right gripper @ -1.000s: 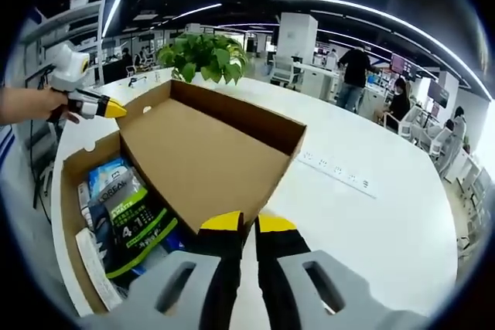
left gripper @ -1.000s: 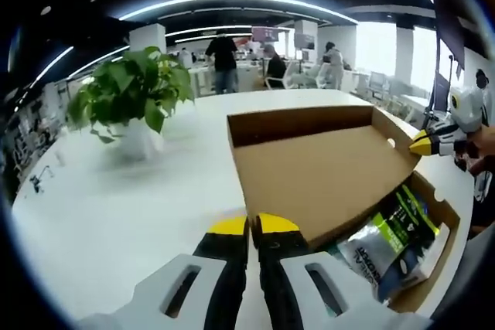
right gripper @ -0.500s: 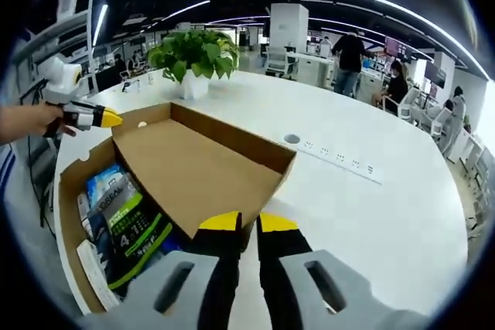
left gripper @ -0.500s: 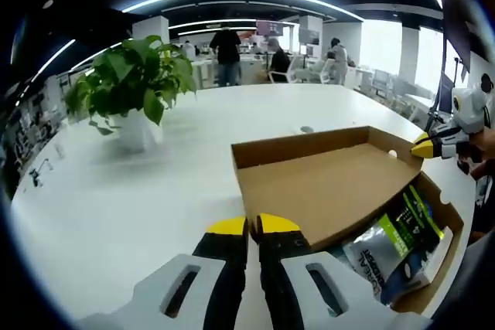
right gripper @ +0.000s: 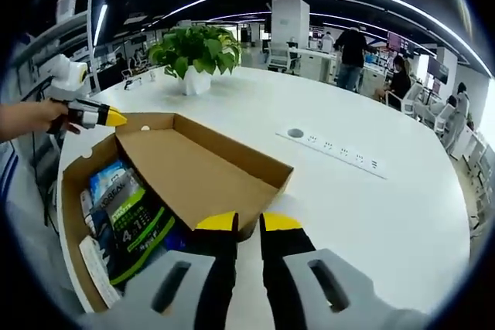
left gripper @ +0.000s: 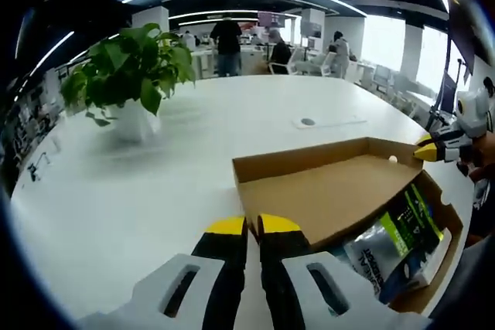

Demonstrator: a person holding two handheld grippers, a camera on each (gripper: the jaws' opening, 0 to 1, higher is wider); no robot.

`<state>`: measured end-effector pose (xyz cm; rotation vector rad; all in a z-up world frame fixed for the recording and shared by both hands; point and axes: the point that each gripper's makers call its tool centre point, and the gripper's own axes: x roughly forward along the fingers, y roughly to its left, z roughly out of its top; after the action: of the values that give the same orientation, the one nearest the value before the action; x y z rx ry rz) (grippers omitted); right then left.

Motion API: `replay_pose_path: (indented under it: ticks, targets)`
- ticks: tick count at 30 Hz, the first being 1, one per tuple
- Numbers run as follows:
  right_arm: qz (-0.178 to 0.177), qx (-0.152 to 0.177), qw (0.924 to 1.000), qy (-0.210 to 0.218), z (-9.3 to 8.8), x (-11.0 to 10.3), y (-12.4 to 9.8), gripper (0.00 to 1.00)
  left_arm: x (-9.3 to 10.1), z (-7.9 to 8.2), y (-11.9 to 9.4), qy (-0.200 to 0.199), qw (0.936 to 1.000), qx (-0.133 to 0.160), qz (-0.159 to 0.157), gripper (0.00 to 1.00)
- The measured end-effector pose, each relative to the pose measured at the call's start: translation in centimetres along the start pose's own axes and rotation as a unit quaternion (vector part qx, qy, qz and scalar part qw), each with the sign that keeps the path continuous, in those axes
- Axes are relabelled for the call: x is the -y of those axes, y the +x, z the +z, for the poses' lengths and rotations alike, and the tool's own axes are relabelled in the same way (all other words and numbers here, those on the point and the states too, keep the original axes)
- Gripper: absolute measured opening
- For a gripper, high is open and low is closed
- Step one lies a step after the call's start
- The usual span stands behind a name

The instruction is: Operate the shoe box by opening the lid, removing the specified soft item, and placing it in the target area until the item is outside and the box remains undamaged.

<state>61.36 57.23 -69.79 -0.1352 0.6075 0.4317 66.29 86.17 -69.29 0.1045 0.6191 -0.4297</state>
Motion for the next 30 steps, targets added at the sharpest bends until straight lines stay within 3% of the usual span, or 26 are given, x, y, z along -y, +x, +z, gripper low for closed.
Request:
replay_pose_path:
  ticks: [16, 30]
  targets:
    - [0.022, 0.000, 0.9992, -0.034, -0.3, -1.6, -3.4, 0.14, 1.3, -0.1, -2.9, 0.018, 0.9997, 0.014, -0.013, 0.16]
    - [0.035, -0.002, 0.9978, -0.057, -0.6, -3.8, -4.5, 0.15, 3.7, 0.5, -5.7, 0.041, 0.9982, 0.035, -0.026, 0.16]
